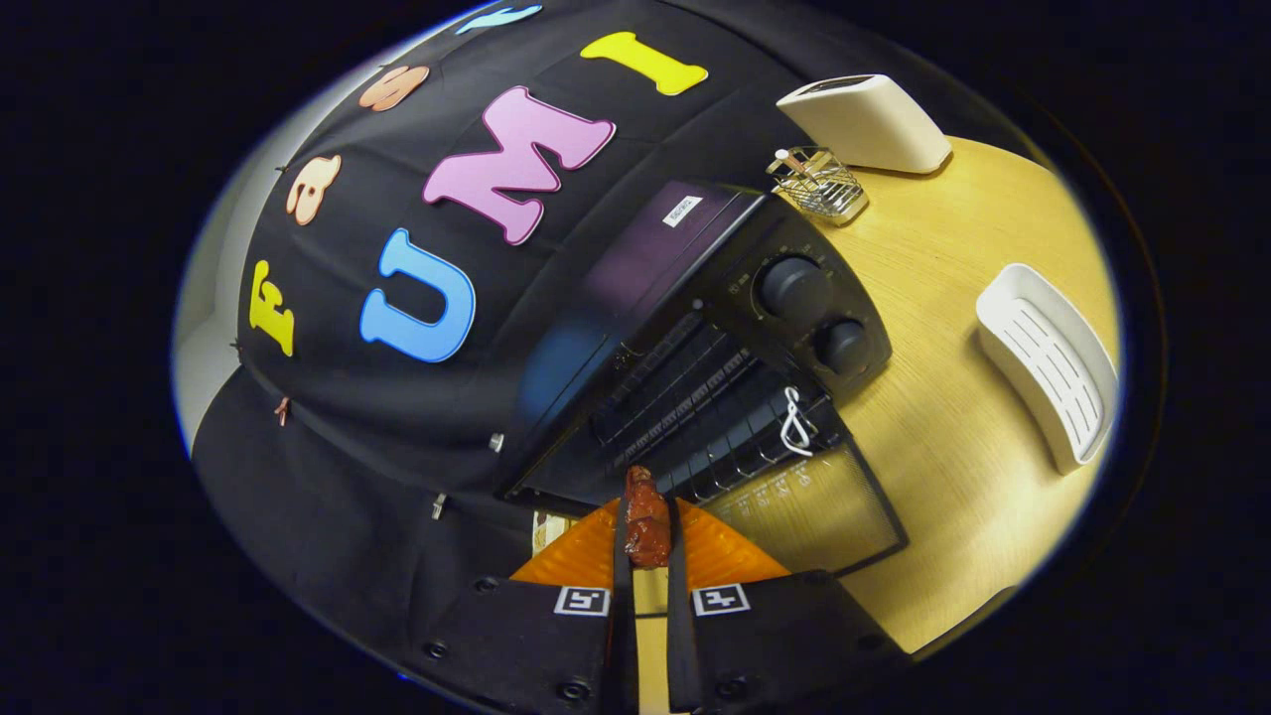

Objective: Open the toaster oven, put the food inside, and close the toaster oven door.

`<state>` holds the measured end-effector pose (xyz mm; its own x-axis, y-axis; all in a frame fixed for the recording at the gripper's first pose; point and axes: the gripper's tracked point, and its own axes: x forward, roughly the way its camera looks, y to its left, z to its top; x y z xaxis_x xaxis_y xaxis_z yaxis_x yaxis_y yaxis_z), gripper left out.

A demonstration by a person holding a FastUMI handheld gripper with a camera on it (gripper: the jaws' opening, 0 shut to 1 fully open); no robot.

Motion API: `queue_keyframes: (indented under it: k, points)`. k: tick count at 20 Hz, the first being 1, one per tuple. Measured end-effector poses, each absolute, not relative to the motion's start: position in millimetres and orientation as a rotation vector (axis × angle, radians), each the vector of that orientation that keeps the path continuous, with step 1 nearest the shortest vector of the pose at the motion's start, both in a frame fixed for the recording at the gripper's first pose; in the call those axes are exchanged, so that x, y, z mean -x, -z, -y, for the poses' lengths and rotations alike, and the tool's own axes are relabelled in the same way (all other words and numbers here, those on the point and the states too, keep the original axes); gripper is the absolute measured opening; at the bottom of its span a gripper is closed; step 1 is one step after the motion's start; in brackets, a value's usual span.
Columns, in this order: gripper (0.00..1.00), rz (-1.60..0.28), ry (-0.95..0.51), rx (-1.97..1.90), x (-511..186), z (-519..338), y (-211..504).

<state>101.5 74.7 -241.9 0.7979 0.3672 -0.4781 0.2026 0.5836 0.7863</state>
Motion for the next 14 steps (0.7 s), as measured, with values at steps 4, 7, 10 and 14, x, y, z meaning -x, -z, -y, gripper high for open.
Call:
queue_keyframes:
  k: [4, 7, 10, 14]
  points:
    - [0.16, -0.612, -0.06, -1.007, -133.5, -86.8, 266.3]
    - [0.16, -0.548, -0.038, -0.987, -150.6, -89.3, 277.7]
    - [0.16, -0.51, 0.002, -0.921, -158.1, -86.1, 294.2]
    - [0.18, -0.427, 0.018, -0.85, -167.5, -86.5, 293.3]
